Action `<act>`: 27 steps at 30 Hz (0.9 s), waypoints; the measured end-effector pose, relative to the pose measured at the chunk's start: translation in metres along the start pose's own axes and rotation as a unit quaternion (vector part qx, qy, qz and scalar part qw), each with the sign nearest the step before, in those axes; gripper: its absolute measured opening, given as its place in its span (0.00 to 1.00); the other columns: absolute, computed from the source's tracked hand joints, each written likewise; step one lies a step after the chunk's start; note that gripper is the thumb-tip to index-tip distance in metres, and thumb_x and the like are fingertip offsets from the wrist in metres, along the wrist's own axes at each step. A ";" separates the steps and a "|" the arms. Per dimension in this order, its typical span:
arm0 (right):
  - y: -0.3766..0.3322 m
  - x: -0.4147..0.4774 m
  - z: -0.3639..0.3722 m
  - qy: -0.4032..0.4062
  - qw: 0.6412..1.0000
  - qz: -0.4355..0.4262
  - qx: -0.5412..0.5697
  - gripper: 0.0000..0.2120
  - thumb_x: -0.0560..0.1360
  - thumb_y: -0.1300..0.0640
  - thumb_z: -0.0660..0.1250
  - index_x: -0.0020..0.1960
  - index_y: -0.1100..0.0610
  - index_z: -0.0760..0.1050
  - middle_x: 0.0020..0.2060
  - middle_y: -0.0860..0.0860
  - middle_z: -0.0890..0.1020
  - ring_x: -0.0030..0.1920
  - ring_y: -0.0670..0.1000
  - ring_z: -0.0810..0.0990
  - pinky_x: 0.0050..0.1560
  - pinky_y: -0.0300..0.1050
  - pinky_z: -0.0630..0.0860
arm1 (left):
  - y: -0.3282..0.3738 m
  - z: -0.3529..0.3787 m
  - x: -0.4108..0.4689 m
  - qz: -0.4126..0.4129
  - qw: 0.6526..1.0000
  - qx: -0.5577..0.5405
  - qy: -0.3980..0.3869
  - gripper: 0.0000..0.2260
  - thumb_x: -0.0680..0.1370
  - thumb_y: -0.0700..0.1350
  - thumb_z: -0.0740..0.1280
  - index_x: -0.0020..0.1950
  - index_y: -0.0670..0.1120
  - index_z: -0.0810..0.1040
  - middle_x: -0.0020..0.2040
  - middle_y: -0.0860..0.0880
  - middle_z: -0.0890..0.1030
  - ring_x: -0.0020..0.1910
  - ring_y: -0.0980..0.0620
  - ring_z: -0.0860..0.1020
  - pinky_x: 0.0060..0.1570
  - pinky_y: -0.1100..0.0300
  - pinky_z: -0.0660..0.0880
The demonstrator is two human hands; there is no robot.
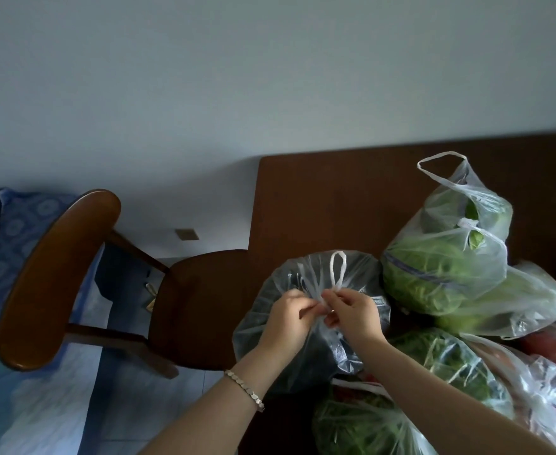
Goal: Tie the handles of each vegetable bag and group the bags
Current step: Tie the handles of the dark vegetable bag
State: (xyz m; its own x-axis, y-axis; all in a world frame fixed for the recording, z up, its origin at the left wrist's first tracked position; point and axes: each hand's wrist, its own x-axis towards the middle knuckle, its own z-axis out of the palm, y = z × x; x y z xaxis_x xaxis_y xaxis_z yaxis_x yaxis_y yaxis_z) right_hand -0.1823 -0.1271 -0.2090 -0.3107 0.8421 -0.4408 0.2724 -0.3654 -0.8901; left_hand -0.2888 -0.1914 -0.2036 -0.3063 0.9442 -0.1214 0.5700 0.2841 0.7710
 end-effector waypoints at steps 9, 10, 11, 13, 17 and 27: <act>-0.007 -0.008 0.003 -0.016 0.992 -0.074 -0.105 0.14 0.73 0.58 0.68 0.54 0.50 0.65 0.31 0.49 0.80 0.29 0.45 0.75 0.32 0.35 0.71 | 0.005 -0.005 0.005 -0.133 0.987 -0.081 -0.025 0.04 0.77 0.46 0.64 0.46 0.47 0.75 0.41 0.53 0.77 0.42 0.56 0.76 0.42 0.67 0.71; -0.006 -0.010 0.003 -0.024 0.987 -0.101 -0.125 0.14 0.74 0.59 0.66 0.54 0.50 0.65 0.32 0.48 0.80 0.31 0.44 0.75 0.34 0.35 0.71 | 0.005 -0.007 0.007 -0.142 0.986 -0.080 -0.032 0.04 0.77 0.47 0.64 0.46 0.47 0.75 0.42 0.52 0.77 0.43 0.55 0.76 0.44 0.65 0.72; -0.003 -0.012 0.002 -0.026 0.981 -0.127 -0.148 0.13 0.74 0.60 0.65 0.55 0.50 0.67 0.33 0.47 0.81 0.33 0.44 0.76 0.36 0.35 0.72 | 0.005 -0.008 0.007 -0.147 0.985 -0.076 -0.041 0.04 0.77 0.47 0.63 0.46 0.47 0.75 0.42 0.52 0.77 0.43 0.54 0.76 0.46 0.63 0.73; 0.003 -0.015 0.000 -0.025 0.965 -0.172 -0.197 0.12 0.74 0.61 0.65 0.56 0.52 0.71 0.36 0.49 0.82 0.36 0.47 0.78 0.42 0.40 0.74 | 0.005 -0.009 0.007 -0.152 0.984 -0.073 -0.057 0.04 0.78 0.47 0.63 0.46 0.47 0.75 0.40 0.53 0.76 0.42 0.55 0.75 0.45 0.63 0.72; 0.011 -0.016 -0.003 -0.024 0.904 -0.296 -0.307 0.12 0.72 0.63 0.66 0.55 0.57 0.77 0.43 0.52 0.84 0.40 0.51 0.81 0.42 0.41 0.74 | 0.005 -0.009 0.006 -0.157 0.983 -0.072 -0.067 0.06 0.78 0.48 0.63 0.45 0.47 0.76 0.37 0.53 0.76 0.37 0.57 0.74 0.40 0.65 0.71; -0.003 -0.002 -0.005 -0.105 0.872 -0.279 -0.388 0.10 0.72 0.67 0.64 0.51 0.64 0.79 0.48 0.62 0.78 0.44 0.62 0.79 0.45 0.50 0.75 | 0.014 -0.016 0.007 -0.190 0.977 -0.080 -0.055 0.10 0.75 0.48 0.67 0.49 0.43 0.81 0.45 0.46 0.83 0.42 0.54 0.77 0.41 0.63 0.71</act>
State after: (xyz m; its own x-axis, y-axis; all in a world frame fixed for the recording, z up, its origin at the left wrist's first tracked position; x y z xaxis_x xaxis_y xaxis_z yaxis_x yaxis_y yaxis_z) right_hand -0.1781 -0.1260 -0.2050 -0.7302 0.6816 -0.0479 0.5342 0.5259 -0.6619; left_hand -0.2951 -0.1836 -0.1834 -0.3829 0.7910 -0.4773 0.3028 0.5956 0.7440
